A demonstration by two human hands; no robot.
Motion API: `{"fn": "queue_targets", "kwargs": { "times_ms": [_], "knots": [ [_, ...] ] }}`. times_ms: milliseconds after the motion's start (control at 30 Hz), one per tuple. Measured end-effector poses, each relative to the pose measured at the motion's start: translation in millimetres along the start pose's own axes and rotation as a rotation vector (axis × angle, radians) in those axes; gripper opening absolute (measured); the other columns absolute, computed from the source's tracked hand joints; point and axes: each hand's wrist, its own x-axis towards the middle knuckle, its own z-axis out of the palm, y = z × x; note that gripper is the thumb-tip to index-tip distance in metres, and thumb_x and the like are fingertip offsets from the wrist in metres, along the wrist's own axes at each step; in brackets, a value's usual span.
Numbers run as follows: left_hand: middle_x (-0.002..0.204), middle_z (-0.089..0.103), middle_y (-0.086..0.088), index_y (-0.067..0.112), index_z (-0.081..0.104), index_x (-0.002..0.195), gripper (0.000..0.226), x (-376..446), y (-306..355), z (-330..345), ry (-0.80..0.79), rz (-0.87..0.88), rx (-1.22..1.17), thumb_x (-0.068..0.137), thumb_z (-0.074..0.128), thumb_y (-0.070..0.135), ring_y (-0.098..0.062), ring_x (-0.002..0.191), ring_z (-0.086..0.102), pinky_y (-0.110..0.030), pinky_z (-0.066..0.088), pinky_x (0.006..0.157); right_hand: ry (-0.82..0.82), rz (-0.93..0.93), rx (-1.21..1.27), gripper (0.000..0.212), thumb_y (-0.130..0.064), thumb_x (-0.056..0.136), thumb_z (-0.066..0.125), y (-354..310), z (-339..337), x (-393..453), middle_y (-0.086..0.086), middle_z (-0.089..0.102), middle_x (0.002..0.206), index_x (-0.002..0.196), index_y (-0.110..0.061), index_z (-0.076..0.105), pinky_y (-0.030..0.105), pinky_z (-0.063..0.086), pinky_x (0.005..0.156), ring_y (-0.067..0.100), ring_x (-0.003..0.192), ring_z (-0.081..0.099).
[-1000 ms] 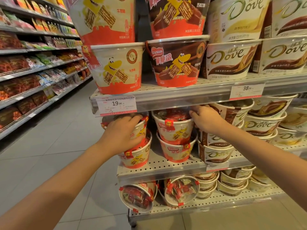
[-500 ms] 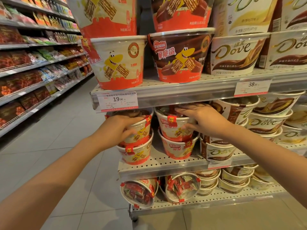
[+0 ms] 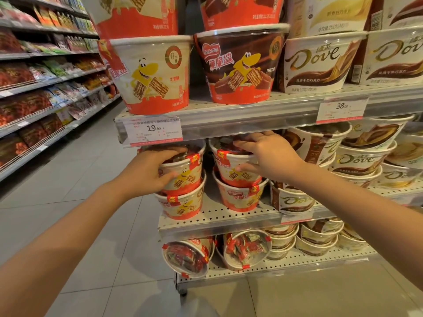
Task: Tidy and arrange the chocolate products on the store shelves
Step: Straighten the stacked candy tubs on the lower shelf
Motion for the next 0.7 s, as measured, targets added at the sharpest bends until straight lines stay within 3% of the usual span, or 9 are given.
{"fn": "queue_targets", "kwargs": {
  "times_ms": [100, 167, 267, 400, 700],
  "knots": [
    [0.138, 0.050, 0.002, 0.030, 0.043, 0.136, 0.065, -1, -4, 7, 0.068, -0.049, 0.208, 0.078, 0.069, 0.040, -0.025, 0.131, 0.037, -0.048, 0.029, 0.109, -0.051, 0.054, 0.059, 0.067, -0.057, 0.081, 0.057, 3, 5, -2, 0.009, 0.043, 0.141, 0.140, -0.030, 0.040, 0.047, 0.036, 0.105, 0.033, 0.129, 0.039],
    [0.140, 0.048, 0.002, 0.033, 0.043, 0.136, 0.068, -3, -7, 8, 0.082, -0.117, 0.171, 0.075, 0.068, 0.050, -0.025, 0.133, 0.034, -0.051, 0.031, 0.108, -0.119, 0.096, 0.136, 0.069, -0.060, 0.082, 0.053, 8, 8, -4, 0.009, 0.034, 0.147, 0.143, -0.035, 0.032, 0.051, 0.032, 0.107, 0.034, 0.133, 0.033],
    [0.140, 0.047, 0.001, 0.031, 0.045, 0.136, 0.066, -5, -8, 10, 0.074, -0.133, 0.116, 0.076, 0.067, 0.049, -0.023, 0.133, 0.034, -0.047, 0.039, 0.104, -0.132, 0.089, 0.256, 0.062, -0.057, 0.086, 0.047, 13, 11, -3, 0.008, 0.034, 0.149, 0.142, -0.034, 0.034, 0.046, 0.032, 0.109, 0.032, 0.135, 0.033],
    [0.144, 0.043, 0.001, 0.030, 0.045, 0.136, 0.065, -7, -4, 8, 0.070, -0.116, 0.093, 0.076, 0.069, 0.044, -0.023, 0.136, 0.030, -0.046, 0.035, 0.107, -0.125, 0.060, 0.303, 0.058, -0.053, 0.087, 0.048, 16, 11, -4, 0.008, 0.036, 0.149, 0.140, -0.033, 0.038, 0.041, 0.025, 0.112, 0.029, 0.138, 0.029],
    [0.143, 0.043, 0.000, 0.031, 0.044, 0.136, 0.064, -5, -1, 5, 0.018, -0.155, 0.074, 0.079, 0.068, 0.042, -0.022, 0.132, 0.036, -0.041, 0.041, 0.103, -0.113, 0.063, 0.242, 0.057, -0.054, 0.087, 0.049, 11, 5, -6, 0.006, 0.037, 0.148, 0.139, -0.032, 0.040, 0.045, 0.030, 0.111, 0.030, 0.136, 0.032]
  ]
}}
